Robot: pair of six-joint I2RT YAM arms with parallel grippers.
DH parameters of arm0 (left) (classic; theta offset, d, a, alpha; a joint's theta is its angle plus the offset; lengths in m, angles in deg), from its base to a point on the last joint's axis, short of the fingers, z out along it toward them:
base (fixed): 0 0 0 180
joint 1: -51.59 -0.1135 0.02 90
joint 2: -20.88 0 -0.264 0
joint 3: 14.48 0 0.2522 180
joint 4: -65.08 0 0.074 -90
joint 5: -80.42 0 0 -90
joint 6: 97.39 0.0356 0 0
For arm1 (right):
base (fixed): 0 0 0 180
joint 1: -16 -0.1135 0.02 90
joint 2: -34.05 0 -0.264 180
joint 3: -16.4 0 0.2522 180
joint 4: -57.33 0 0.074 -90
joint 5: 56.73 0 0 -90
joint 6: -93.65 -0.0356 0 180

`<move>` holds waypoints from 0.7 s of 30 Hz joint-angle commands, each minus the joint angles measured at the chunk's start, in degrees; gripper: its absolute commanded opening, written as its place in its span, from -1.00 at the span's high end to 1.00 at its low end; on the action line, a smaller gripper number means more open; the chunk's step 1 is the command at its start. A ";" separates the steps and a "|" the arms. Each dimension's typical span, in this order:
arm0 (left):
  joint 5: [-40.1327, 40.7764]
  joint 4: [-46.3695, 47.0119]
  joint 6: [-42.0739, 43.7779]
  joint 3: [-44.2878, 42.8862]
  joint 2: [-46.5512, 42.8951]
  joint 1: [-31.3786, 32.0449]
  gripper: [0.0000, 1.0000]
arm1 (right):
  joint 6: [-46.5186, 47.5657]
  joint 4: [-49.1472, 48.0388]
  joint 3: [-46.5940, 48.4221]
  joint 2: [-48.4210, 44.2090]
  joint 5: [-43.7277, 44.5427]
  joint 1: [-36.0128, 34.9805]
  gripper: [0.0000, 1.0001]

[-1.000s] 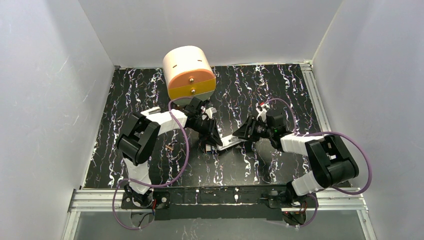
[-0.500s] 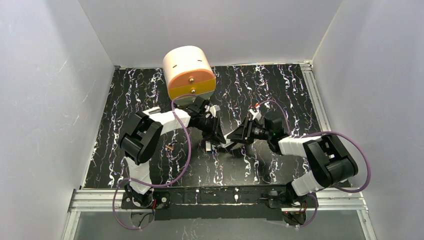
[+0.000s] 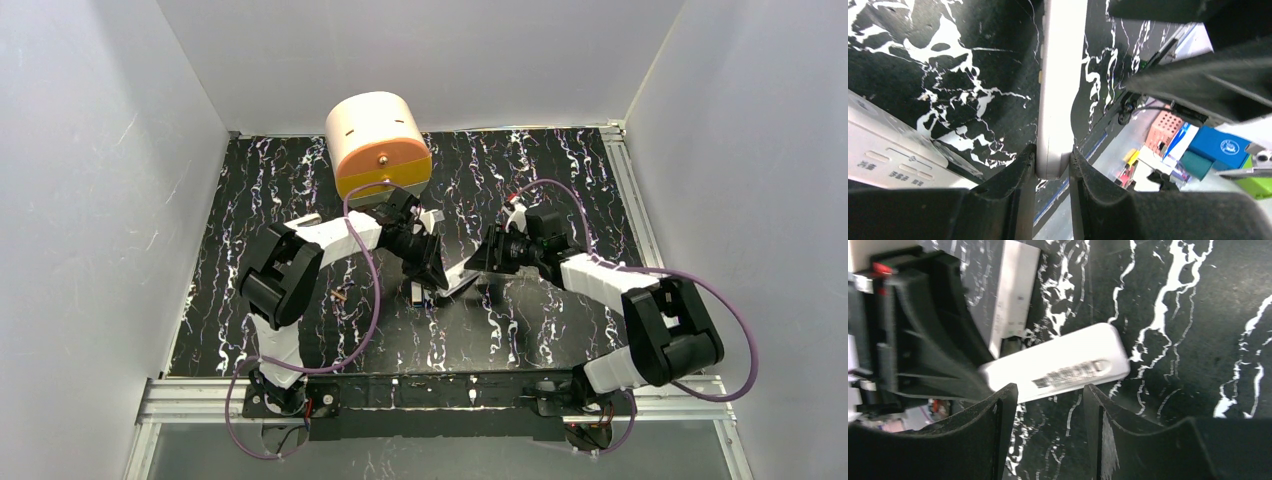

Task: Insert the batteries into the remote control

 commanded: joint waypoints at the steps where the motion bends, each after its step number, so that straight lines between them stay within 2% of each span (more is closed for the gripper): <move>1: -4.27 -9.33 6.02 -2.15 -0.88 -0.22 1.00 | 8.90 6.73 3.10 2.80 1.04 0.07 -0.20; 3: -6.08 -9.95 7.15 -2.51 -1.17 -0.22 1.00 | 9.61 6.54 2.99 2.63 0.60 0.07 -0.24; 9: -7.84 -11.17 8.99 -2.98 -0.57 -0.22 1.00 | 6.33 5.92 3.34 3.88 6.72 0.10 -0.29; 15: -8.30 -12.44 10.62 -3.94 -0.54 -0.18 1.00 | 0.51 -0.15 4.11 7.84 5.57 0.10 -0.37; 17: -7.96 -12.83 10.76 -4.41 -0.36 -0.22 1.00 | -3.10 -0.13 4.88 9.05 5.79 0.08 -0.44; 21: -6.53 -11.61 8.64 -4.41 0.03 -0.21 1.00 | -14.78 1.48 4.91 10.82 6.23 -0.42 -0.46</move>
